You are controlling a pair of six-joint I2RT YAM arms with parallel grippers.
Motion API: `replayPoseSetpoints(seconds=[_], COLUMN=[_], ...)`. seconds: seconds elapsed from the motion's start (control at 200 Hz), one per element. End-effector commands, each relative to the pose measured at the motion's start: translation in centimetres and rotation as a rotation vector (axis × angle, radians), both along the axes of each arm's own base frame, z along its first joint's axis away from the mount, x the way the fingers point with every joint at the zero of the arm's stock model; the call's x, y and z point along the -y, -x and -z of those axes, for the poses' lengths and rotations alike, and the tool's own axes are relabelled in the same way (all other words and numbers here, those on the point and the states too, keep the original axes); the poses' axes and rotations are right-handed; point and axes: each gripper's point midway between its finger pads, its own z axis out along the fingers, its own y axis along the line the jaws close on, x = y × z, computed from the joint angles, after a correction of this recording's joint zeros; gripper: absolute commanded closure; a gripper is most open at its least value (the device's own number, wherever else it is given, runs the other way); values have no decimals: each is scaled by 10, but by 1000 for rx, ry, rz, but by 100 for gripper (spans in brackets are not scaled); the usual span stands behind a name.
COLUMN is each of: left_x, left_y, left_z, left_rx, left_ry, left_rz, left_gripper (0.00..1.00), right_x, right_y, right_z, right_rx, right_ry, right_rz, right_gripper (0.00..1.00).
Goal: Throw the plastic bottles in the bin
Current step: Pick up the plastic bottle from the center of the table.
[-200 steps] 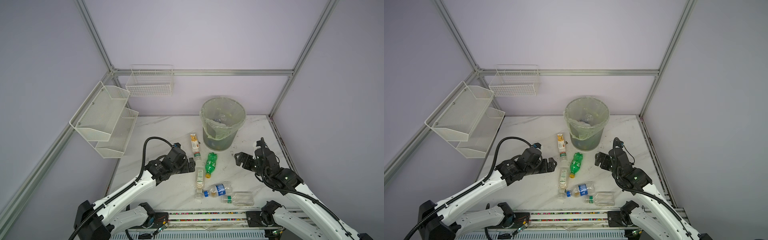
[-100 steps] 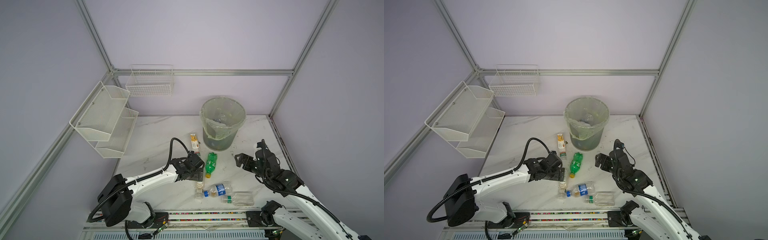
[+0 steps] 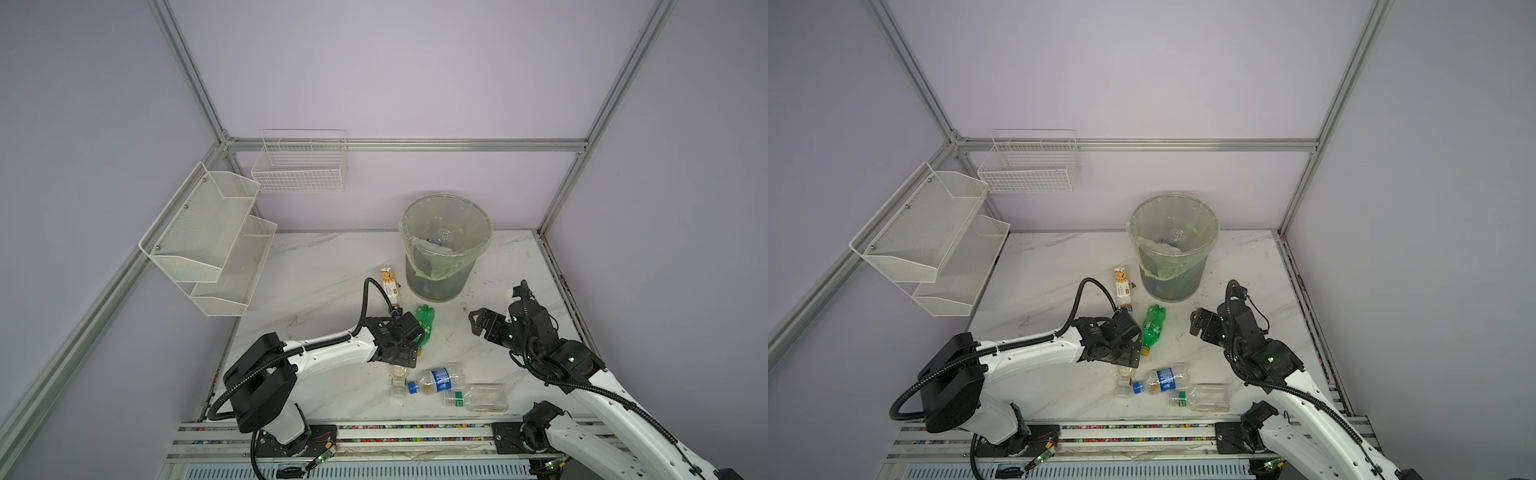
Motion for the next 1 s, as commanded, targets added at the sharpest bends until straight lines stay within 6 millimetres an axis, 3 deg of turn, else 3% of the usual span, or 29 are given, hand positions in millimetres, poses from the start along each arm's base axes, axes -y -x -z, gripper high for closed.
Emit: replayPoseSetpoints(seconds=[0.0,0.38,0.49,0.995], left_x=[25,20,17,-7], left_y=[-15,-16,-16,-12], left_z=[-28,-20,-27,-66], left_rx=[60,68,86,166], left_ry=[78,28,34,55], left_rz=[-4,-2,5,-26], left_gripper=[3,23,32,43], right_x=[2,10,11,16], right_y=[-1,6,8,9], right_z=[-3,-14,-16,-12], right_rx=[12,28,35,30], right_ry=[-10,-23,-34,-23], right_rz=[17,45,49,68], right_gripper=[3,3,3,3])
